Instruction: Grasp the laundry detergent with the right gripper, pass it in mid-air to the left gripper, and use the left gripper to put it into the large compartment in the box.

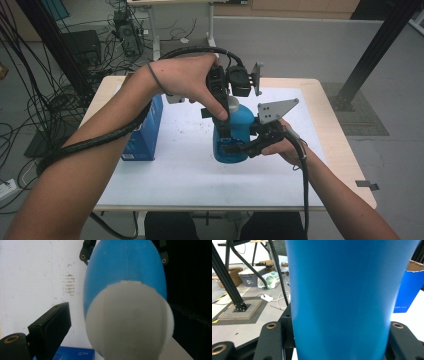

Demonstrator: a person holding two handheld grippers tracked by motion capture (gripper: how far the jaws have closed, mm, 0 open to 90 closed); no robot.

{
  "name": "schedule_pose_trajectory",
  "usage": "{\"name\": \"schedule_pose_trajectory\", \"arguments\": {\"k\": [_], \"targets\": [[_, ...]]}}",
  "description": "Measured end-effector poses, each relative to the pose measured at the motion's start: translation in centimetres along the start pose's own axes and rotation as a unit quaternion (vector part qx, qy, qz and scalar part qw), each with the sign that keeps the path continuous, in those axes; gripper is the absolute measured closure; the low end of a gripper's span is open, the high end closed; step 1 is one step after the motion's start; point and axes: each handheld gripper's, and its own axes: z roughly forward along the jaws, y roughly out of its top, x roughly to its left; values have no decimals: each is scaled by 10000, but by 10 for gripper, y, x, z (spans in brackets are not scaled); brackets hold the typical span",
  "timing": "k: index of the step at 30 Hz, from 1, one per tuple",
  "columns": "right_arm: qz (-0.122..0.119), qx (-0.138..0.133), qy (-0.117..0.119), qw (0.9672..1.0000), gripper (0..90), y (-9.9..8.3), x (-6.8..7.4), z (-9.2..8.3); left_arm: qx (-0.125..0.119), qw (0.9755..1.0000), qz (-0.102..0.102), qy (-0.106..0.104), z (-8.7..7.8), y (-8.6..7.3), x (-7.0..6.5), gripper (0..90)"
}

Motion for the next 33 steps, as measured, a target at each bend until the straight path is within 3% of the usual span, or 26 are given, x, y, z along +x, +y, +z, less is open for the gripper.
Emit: {"name": "schedule_pose_trajectory", "arguments": {"k": [33], "targets": [[58, 31, -57, 10000, 434, -7, -4, -2, 26, 10000, -26, -5, 1, -1, 4, 79]]}}
